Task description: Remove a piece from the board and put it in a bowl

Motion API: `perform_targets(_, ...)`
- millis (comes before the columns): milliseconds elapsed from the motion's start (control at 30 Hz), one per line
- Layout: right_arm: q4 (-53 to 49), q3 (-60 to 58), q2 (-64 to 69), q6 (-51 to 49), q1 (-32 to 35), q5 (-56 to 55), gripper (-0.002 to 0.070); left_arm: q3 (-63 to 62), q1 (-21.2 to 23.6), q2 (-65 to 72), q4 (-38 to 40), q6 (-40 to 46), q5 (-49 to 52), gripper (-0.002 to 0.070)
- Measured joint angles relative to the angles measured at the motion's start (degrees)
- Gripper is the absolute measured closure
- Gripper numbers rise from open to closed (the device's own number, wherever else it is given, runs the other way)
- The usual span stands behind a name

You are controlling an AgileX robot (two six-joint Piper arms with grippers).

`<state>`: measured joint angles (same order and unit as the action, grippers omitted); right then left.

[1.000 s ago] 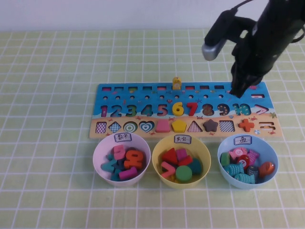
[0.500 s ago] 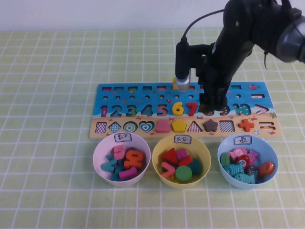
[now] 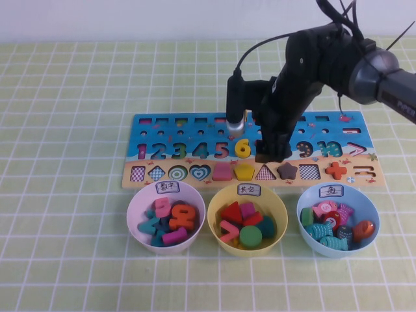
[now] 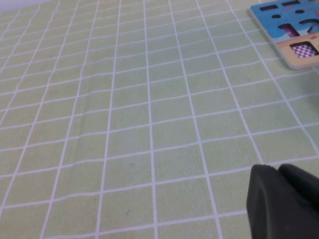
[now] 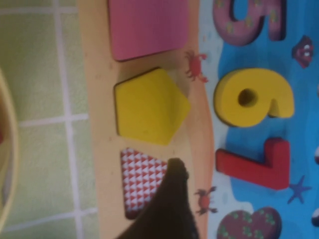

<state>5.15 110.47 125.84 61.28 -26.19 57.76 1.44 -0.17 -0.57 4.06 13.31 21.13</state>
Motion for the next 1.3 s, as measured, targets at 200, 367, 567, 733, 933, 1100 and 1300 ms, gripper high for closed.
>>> perform_targets(200, 0.00, 0.00, 0.25, 0.00, 0.00, -2.35, 0.0073, 0.00, 0.00, 0.00, 0.00, 0.00, 0.00, 0.0680)
perform_targets(367, 0.13, 0.32, 1.19, 0.00, 0.47, -2.47, 0.0073, 0.00, 0.00, 0.00, 0.00, 0.00, 0.00, 0.0680)
perform_targets(567, 0.13, 0.56, 2.55, 0.00, 0.95, -3.83, 0.0073, 0.00, 0.00, 0.00, 0.00, 0.00, 0.00, 0.0680)
perform_targets(733, 0.92, 0.56, 3.98, 0.00, 1.17, -5.11, 0.0073, 0.00, 0.00, 0.00, 0.00, 0.00, 0.00, 0.0680)
perform_targets(933, 1.79, 0.56, 4.13, 0.00, 1.87, -5.34, 0.0128, 0.00, 0.00, 0.00, 0.00, 0.00, 0.00, 0.0679)
perform_targets(1100, 2.76, 0.56, 4.39, 0.00, 2.30, -5.23, 0.0194, 0.00, 0.00, 0.00, 0.00, 0.00, 0.00, 0.0680)
perform_targets(1300, 4.00, 0.64, 4.62, 0.00, 2.53, -4.99, 0.0224, 0.00, 0.00, 0.00, 0.00, 0.00, 0.00, 0.0679)
